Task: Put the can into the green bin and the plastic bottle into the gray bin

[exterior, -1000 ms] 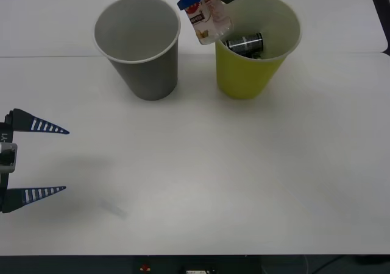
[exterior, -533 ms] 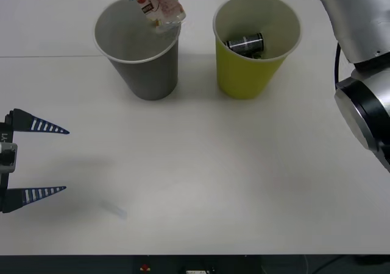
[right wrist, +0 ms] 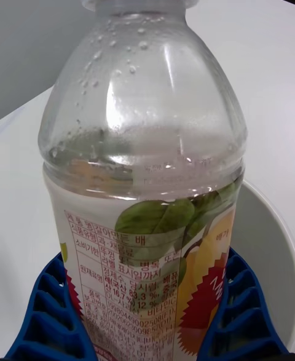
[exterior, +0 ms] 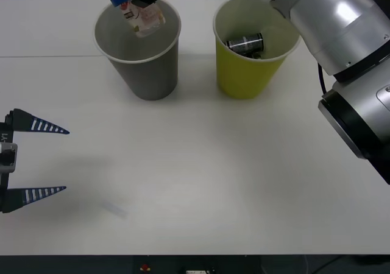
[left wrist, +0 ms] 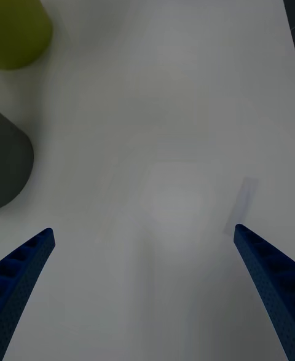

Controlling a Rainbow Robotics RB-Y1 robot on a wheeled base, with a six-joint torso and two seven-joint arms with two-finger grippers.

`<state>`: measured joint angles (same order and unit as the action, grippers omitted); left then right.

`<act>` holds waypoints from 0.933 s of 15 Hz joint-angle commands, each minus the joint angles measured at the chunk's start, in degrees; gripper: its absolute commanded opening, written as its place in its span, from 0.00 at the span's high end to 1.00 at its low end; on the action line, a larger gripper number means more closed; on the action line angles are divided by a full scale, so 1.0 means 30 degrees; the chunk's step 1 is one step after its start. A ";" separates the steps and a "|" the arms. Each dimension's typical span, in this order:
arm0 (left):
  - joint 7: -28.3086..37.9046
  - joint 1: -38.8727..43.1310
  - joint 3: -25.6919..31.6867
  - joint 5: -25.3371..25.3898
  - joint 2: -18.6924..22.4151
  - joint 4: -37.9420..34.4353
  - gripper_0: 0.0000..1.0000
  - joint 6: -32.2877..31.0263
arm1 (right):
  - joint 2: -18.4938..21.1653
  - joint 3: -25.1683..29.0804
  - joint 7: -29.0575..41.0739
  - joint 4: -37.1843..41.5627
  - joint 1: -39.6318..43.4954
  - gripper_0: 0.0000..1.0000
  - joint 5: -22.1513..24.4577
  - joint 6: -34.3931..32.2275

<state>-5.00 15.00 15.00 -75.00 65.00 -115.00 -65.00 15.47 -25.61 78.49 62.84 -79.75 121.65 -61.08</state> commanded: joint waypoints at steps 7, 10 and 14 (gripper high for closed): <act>0.0000 0.0000 0.0000 0.0000 0.0000 0.0000 0.00 0.0000 | 0.0732 0.0538 -0.0354 0.0353 0.0010 0.00 -0.0853 -0.0998; 0.0000 0.0000 0.0000 0.0000 0.0000 0.0000 0.00 0.0000 | 0.1464 0.1739 -0.0647 0.1408 0.0069 0.00 -0.1117 -0.3488; 0.0000 0.0000 0.0000 0.0000 0.0000 0.0000 0.00 0.0000 | 0.2753 0.3116 -0.0969 0.3781 0.1241 0.00 -0.2054 -0.5627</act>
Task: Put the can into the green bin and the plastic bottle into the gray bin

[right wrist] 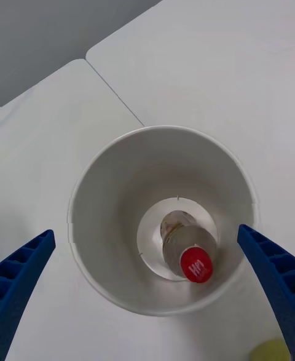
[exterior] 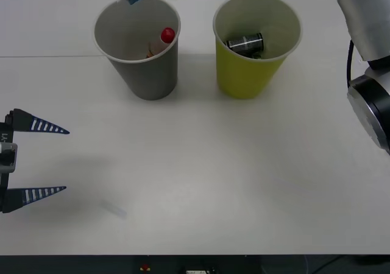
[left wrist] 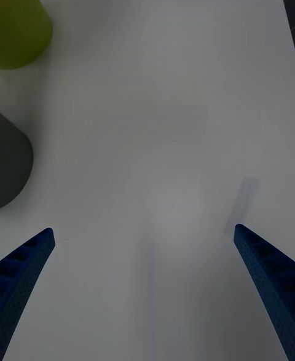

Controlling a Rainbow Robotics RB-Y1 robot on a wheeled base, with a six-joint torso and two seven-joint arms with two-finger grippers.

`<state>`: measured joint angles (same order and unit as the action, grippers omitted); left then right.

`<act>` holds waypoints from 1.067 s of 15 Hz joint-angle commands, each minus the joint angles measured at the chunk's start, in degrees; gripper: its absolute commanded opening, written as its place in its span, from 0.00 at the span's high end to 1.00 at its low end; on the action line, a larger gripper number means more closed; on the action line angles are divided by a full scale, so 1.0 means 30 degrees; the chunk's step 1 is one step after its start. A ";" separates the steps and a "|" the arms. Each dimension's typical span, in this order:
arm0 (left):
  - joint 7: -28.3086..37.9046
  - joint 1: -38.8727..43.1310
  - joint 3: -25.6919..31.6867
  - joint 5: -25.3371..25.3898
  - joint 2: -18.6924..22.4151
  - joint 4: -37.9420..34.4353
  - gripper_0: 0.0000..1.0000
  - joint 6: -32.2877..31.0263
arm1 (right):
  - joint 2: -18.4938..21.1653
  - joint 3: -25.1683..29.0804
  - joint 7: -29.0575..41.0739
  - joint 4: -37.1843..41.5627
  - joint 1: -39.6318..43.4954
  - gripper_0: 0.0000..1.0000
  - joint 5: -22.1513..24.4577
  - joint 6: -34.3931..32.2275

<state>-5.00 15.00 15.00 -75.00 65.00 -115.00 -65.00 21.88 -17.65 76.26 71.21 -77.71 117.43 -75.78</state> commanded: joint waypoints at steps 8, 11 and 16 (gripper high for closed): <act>0.0000 0.0000 0.0000 0.0000 0.0000 0.0000 0.00 0.0000 | 0.4248 0.3919 -0.2100 0.8080 0.5602 0.00 -0.4016 -0.3951; 0.0000 0.0000 0.0000 0.0000 0.0000 0.0000 0.00 0.0000 | 0.5332 0.5355 -0.3390 1.0834 0.8678 0.00 -0.5100 -0.3951; 0.0000 0.0000 0.0000 0.0000 0.0000 0.0000 0.00 0.0000 | 0.6973 0.8255 -0.4825 1.5053 1.3746 0.00 -0.6477 -0.3892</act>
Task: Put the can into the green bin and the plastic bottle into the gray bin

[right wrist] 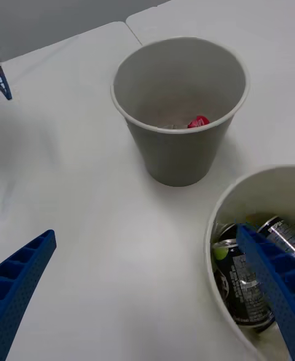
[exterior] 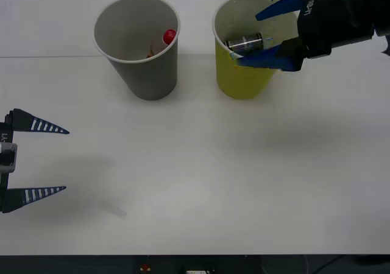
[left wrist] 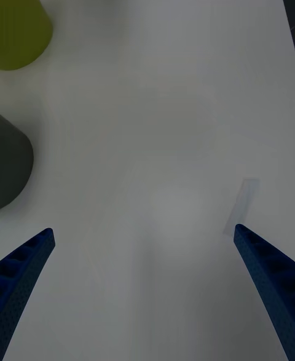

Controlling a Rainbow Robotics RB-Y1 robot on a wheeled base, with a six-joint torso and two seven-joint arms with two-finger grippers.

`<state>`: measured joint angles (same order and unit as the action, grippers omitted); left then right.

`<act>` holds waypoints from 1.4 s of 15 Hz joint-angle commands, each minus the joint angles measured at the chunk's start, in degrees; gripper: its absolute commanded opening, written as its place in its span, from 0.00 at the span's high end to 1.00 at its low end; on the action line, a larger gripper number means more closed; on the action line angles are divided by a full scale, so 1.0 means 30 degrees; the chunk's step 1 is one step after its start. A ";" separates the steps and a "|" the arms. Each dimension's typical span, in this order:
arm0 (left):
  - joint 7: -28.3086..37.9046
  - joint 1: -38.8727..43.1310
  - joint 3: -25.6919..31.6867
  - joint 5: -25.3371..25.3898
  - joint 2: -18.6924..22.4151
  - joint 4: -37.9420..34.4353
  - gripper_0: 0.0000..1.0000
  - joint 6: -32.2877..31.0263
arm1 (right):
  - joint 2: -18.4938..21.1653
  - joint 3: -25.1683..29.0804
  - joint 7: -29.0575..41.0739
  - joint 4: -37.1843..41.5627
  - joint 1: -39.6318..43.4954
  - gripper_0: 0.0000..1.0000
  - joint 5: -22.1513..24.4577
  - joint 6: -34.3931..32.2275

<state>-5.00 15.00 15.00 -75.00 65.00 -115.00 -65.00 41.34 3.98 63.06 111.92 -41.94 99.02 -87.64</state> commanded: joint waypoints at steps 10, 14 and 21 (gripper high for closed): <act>0.0000 0.0000 0.0000 0.0000 0.0000 0.0000 0.00 0.0000 | 0.2743 0.5471 -0.8393 0.1425 0.9498 0.00 -0.4939 0.1060; 0.0000 0.0000 0.0000 0.0000 0.0000 0.0000 0.00 0.0000 | 0.3387 0.6028 -1.1469 -0.0098 1.1139 0.00 -0.6199 0.1060; 0.0000 0.0000 0.0000 0.0000 0.0000 0.0000 0.00 0.0000 | 0.4061 0.6438 -1.4868 -0.1358 1.3424 0.00 -0.6580 0.1030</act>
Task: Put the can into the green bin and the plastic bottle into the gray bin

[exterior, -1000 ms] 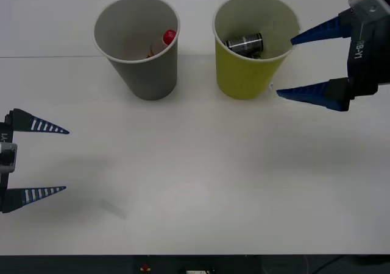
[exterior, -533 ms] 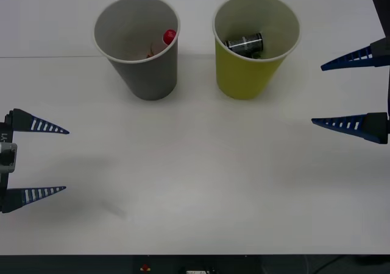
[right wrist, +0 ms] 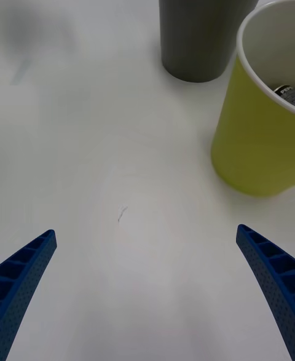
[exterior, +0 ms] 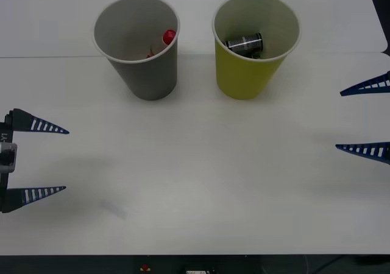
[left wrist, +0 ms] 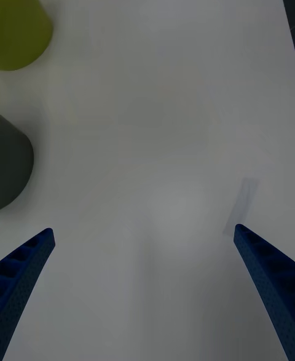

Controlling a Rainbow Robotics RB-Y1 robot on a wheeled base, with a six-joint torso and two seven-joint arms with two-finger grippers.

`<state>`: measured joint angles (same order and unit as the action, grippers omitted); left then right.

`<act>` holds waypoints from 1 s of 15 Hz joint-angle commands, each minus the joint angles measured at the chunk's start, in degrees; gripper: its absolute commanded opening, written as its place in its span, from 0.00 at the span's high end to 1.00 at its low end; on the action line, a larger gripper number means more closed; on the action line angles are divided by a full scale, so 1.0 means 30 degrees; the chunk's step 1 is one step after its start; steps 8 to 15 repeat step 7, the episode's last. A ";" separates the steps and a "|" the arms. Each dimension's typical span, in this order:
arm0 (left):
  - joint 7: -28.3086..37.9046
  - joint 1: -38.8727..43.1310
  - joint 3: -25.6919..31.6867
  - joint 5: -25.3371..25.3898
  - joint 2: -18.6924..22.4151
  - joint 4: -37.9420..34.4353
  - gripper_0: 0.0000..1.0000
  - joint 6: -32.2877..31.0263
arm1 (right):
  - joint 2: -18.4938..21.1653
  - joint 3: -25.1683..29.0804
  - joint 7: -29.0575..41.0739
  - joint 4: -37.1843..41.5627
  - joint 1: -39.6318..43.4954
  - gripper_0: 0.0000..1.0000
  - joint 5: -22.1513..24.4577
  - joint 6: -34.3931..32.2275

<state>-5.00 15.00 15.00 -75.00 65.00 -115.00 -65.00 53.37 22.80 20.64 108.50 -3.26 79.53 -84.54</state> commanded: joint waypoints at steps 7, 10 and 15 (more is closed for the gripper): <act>0.0000 0.0000 0.0000 0.0000 0.0000 0.0000 0.00 0.0000 | 0.0170 0.0281 -0.0963 -0.0307 0.1086 0.00 -0.0348 -0.0033; 0.0000 0.0000 0.0000 0.0000 0.0000 0.0000 0.00 0.0000 | 0.0170 0.0281 -0.0963 -0.0307 0.1086 0.00 -0.0348 -0.0033; 0.0000 0.0000 0.0000 0.0000 0.0000 0.0000 0.00 0.0000 | 0.0170 0.0281 -0.0963 -0.0307 0.1086 0.00 -0.0348 -0.0033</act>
